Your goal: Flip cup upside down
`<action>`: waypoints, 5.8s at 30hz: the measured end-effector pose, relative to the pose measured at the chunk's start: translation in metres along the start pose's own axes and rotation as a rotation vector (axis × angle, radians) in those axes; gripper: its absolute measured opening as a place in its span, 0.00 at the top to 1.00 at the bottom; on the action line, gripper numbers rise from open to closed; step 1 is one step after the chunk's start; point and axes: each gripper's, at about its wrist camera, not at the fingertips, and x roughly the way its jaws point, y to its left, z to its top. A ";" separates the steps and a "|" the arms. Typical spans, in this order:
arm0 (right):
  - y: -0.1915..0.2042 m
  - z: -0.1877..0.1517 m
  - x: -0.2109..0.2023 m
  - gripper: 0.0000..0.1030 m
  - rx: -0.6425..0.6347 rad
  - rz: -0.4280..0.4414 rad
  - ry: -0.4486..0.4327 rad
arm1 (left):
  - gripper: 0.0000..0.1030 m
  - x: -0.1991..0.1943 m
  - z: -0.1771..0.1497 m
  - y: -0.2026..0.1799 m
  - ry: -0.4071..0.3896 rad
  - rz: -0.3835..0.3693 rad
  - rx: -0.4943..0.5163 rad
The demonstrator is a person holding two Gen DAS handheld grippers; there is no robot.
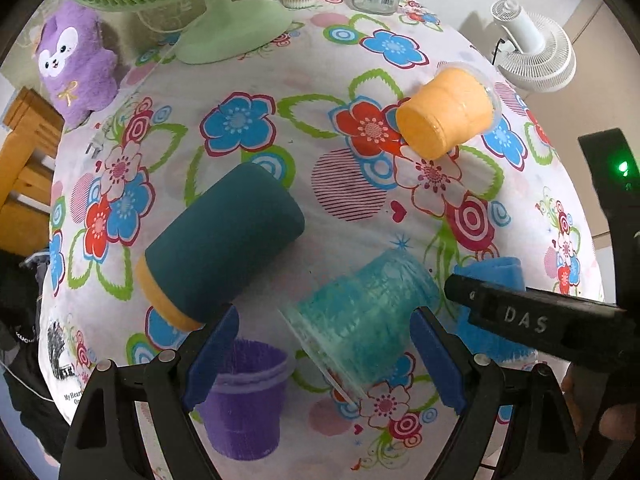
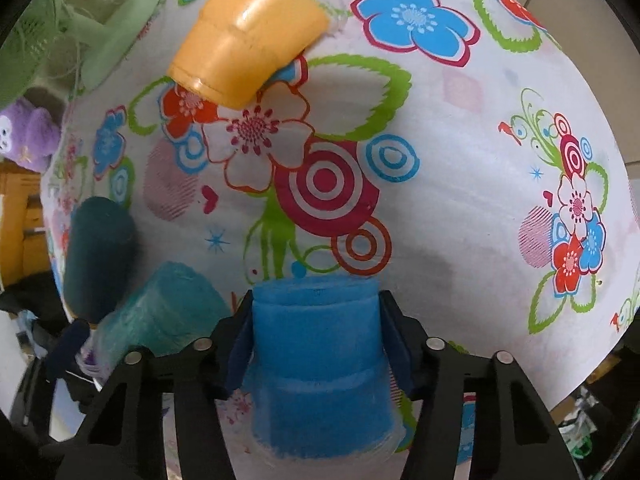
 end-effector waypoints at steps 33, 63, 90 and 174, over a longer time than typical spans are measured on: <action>0.001 -0.035 -0.124 0.44 -0.477 0.135 -0.223 | 0.14 -0.089 -0.050 -0.037 -0.189 0.132 -0.290; -0.004 -0.089 -0.093 0.44 -0.662 0.154 -0.791 | 0.14 -0.048 -0.100 -0.003 -0.311 0.106 -0.303; -0.008 -0.081 -0.033 0.43 -0.590 0.122 -0.789 | 0.09 -0.013 -0.095 -0.004 -0.319 0.134 -0.234; -0.004 -0.147 -0.241 0.14 -0.576 0.060 -0.719 | 0.00 -0.211 -0.123 -0.023 -0.482 0.070 -0.299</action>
